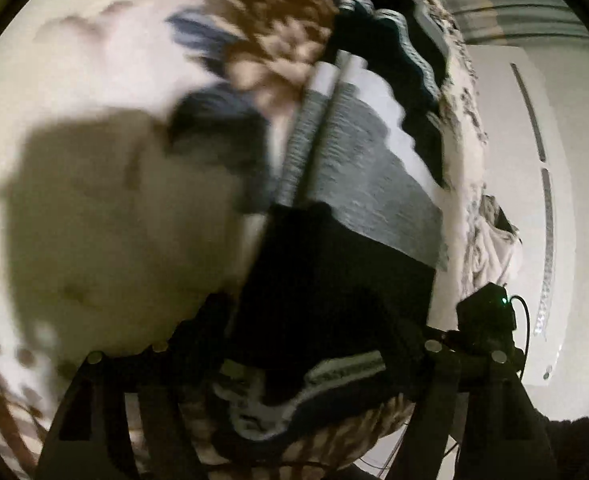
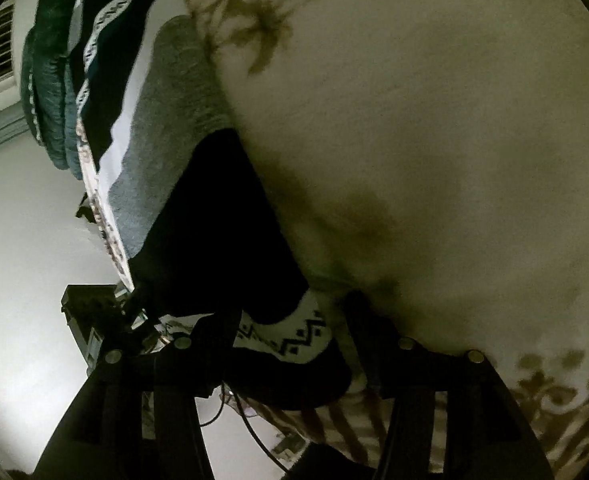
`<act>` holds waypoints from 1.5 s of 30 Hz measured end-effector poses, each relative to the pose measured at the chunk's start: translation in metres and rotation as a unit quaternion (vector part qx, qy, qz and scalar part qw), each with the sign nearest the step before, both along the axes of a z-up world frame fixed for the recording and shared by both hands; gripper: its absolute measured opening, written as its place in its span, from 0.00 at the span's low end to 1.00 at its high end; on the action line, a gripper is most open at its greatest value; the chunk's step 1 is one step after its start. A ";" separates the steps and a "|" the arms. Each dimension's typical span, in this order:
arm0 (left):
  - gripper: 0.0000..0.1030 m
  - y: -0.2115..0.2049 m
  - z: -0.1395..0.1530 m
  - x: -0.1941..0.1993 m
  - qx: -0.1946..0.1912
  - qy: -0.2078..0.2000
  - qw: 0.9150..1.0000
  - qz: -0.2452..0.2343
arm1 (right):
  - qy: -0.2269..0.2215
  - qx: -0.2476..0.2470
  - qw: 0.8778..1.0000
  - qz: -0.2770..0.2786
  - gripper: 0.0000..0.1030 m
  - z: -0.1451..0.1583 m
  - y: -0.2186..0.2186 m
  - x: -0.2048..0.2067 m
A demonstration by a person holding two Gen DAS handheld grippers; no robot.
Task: Fold small clothes
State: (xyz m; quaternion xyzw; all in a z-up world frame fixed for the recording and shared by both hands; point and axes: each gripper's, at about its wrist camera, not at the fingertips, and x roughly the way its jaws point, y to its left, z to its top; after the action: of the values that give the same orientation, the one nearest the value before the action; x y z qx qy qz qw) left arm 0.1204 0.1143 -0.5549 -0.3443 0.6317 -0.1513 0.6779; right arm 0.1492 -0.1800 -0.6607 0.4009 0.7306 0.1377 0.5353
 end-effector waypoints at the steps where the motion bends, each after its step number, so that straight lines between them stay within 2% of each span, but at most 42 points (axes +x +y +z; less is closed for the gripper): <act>1: 0.27 -0.004 0.002 -0.001 -0.003 0.000 1.000 -0.003 | -0.003 0.006 1.000 0.000 0.42 0.001 0.001 0.000; 2: 0.10 -0.009 0.005 -0.003 -0.004 0.005 1.000 -0.007 | -0.001 0.009 1.000 0.004 0.22 0.002 0.005 -0.001; 4: 0.10 -0.011 0.014 -0.004 -0.004 0.000 1.000 0.000 | -0.013 0.006 1.000 0.007 0.13 0.011 0.009 0.000; 9: 0.10 0.004 0.048 0.005 -0.034 -0.017 0.998 0.044 | -0.055 0.019 0.998 -0.008 0.11 0.053 0.001 0.006; 15: 0.10 0.005 0.106 0.064 -0.064 -0.081 0.992 0.068 | -0.135 0.044 0.989 -0.041 0.11 0.120 -0.013 0.049; 19: 0.10 0.009 0.127 0.130 -0.080 -0.129 0.985 0.083 | -0.186 0.045 0.980 -0.059 0.11 0.155 -0.020 0.112; 23: 0.10 0.007 0.135 0.210 -0.084 -0.165 0.979 0.083 | -0.241 0.011 0.968 -0.070 0.11 0.180 -0.030 0.195; 27: 0.10 0.005 0.133 0.292 -0.084 -0.186 0.976 0.079 | -0.259 -0.011 0.962 -0.084 0.11 0.184 -0.033 0.286; 30: 0.11 0.006 0.121 0.355 -0.080 -0.183 0.977 0.076 | -0.259 -0.027 0.961 -0.096 0.11 0.174 -0.037 0.355; 31: 0.13 0.007 0.114 0.375 -0.078 -0.176 0.978 0.078 | -0.254 -0.027 0.962 -0.101 0.11 0.169 -0.039 0.374; 33: 0.27 0.006 0.104 0.411 -0.064 -0.168 0.982 0.066 | -0.232 -0.016 0.966 -0.113 0.11 0.153 -0.040 0.415; 34: 0.39 0.005 0.101 0.425 -0.050 -0.165 0.983 0.061 | -0.222 -0.012 0.968 -0.119 0.12 0.144 -0.041 0.436; 35: 0.52 0.005 0.096 0.437 -0.057 -0.163 0.983 0.056 | -0.212 -0.009 0.969 -0.125 0.15 0.137 -0.042 0.454; 37: 0.63 0.008 0.091 0.451 -0.056 -0.163 0.983 0.060 | -0.189 0.000 0.971 -0.145 0.17 0.125 -0.046 0.481; 39: 0.64 0.015 0.090 0.463 -0.056 -0.169 0.982 0.068 | -0.183 0.000 0.971 -0.152 0.36 0.119 -0.048 0.500; 40: 0.65 0.022 0.089 0.468 -0.060 -0.167 0.981 0.076 | -0.190 -0.010 0.970 -0.154 0.51 0.119 -0.049 0.504; 43: 0.66 0.035 0.093 0.466 -0.059 -0.172 0.980 0.084 | -0.204 -0.029 0.969 -0.137 0.56 0.126 -0.050 0.510; 45: 0.67 0.042 0.097 0.453 -0.042 -0.179 0.980 0.081 | -0.215 -0.058 0.969 -0.112 0.57 0.133 -0.051 0.504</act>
State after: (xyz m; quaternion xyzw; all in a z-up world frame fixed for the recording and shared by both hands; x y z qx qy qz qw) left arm 0.5735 0.1563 -0.4578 -0.3904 0.4628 -0.1815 0.7749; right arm 0.6536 -0.2305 -0.5273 0.4090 0.5561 0.1169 0.7140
